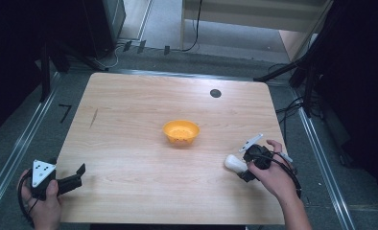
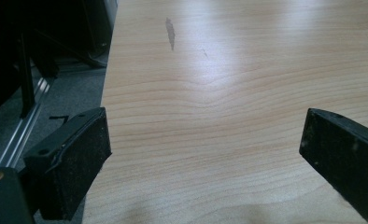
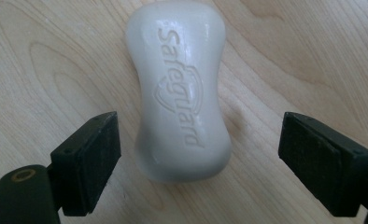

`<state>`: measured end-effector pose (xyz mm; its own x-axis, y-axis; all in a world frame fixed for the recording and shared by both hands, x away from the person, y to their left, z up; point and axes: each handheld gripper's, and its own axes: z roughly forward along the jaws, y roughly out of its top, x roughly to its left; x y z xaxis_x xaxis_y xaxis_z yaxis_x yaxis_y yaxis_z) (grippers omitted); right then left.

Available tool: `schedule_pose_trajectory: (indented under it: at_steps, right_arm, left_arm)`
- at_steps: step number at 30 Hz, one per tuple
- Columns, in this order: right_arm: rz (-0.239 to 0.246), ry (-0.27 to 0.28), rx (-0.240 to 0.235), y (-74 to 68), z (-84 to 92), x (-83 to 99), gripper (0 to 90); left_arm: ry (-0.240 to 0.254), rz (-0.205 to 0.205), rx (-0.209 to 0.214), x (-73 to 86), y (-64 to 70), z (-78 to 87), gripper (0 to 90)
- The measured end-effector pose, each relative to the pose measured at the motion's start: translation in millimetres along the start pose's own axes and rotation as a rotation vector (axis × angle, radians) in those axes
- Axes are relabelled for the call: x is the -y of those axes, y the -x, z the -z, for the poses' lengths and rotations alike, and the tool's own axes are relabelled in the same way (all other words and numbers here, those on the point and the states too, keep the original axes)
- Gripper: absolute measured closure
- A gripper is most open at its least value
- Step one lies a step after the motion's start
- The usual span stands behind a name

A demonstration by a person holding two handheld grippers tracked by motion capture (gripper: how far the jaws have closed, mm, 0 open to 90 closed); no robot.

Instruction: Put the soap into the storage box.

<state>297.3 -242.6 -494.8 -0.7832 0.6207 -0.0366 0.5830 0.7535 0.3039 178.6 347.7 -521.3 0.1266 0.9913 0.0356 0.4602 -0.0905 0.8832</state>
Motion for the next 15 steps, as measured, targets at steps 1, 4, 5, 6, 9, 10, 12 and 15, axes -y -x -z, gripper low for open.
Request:
schedule_pose_trajectory:
  at_steps: [1,4,5,6,9,10,12,15]
  right_arm:
    - [-0.001,-0.005,-0.005,-0.6,-0.6,-1.3,14.6]
    - [-0.004,-0.013,0.0,-1.2,-2.5,-4.9,16.6]
    - [-0.002,-0.01,-0.003,-1.0,-3.1,-5.8,17.4]
    - [-0.001,-0.013,-0.003,-0.7,-3.3,-6.8,18.5]
    - [-0.01,-0.016,-0.016,-1.7,-4.9,-9.6,28.7]
    - [0.0,-0.013,-0.024,-1.1,-5.9,-10.6,30.8]
    - [-0.006,-0.018,-0.034,-1.9,-7.4,-12.5,33.1]
    - [-0.009,-0.023,-0.044,-2.5,-9.7,-15.2,36.3]
  left_arm:
    - [0.0,0.001,0.0,0.0,0.0,0.0,2.2]
    - [-0.001,0.001,0.002,0.0,-0.1,0.0,2.2]
    - [-0.001,0.001,0.002,0.0,-0.1,0.0,2.2]
    - [-0.001,0.001,0.003,0.0,-0.1,0.0,2.2]
    - [-0.001,0.001,0.003,0.0,-0.2,-0.1,2.2]
    - [0.0,0.002,0.003,0.0,0.0,-0.2,2.2]
    - [0.001,0.002,0.003,-0.1,0.0,-0.2,2.2]
    - [0.001,0.002,0.004,-0.1,-0.1,-0.2,2.2]
